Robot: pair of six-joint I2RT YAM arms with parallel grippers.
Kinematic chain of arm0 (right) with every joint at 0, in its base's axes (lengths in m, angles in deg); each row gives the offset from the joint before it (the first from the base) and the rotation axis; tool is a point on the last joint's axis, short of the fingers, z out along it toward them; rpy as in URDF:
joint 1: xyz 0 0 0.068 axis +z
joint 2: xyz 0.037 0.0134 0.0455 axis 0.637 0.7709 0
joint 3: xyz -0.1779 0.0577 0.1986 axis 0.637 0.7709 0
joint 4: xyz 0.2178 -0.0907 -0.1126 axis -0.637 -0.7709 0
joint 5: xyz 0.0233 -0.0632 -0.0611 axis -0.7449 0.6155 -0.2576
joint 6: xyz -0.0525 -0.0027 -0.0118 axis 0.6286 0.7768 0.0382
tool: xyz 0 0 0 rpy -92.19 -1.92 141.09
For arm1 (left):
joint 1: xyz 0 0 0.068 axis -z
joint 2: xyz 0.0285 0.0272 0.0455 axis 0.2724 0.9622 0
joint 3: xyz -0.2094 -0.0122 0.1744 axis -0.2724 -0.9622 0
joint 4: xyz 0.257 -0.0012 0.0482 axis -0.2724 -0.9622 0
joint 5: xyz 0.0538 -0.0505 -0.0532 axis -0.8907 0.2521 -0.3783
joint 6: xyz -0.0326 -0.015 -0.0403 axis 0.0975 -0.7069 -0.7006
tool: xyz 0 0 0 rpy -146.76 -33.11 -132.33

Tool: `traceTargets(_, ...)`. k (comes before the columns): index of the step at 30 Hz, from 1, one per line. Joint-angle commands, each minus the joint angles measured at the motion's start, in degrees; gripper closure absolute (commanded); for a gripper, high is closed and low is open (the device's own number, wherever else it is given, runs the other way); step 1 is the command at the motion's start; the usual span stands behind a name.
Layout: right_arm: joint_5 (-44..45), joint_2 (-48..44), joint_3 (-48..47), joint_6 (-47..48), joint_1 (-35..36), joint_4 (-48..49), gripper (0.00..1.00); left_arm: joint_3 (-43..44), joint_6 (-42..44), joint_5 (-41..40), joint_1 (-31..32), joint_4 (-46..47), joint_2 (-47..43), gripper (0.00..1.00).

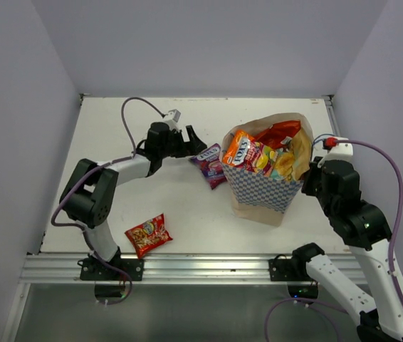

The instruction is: Place the snacks into the paper bag

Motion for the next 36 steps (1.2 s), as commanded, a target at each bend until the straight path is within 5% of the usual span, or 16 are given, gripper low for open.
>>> traceTargets(1,-0.1,-0.3,0.7,0.5,0.5,0.7,1.0,1.4,-2.6,1.5,0.6,3.8,3.0,0.02)
traceTargets(15,-0.1,-0.2,0.6,0.4,0.5,0.7,1.0,8.0,1.7,-5.1,5.3,-6.5,10.9,0.03)
traceTargets(24,0.1,-0.3,0.7,0.4,0.5,0.7,1.0,19.0,8.7,-22.7,12.6,-26.0,16.6,0.06)
traceTargets(26,0.4,-0.4,0.5,0.4,0.5,0.6,1.0,19.5,9.6,-25.3,13.6,-27.5,16.8,0.14)
traceTargets(30,0.3,-0.4,0.5,0.4,0.5,0.6,1.0,19.6,10.4,-27.7,14.4,-28.5,16.5,0.47)
traceTargets(36,0.3,-0.4,0.6,0.3,0.5,0.6,1.0,19.9,11.4,-27.9,14.9,-29.3,15.4,0.74)
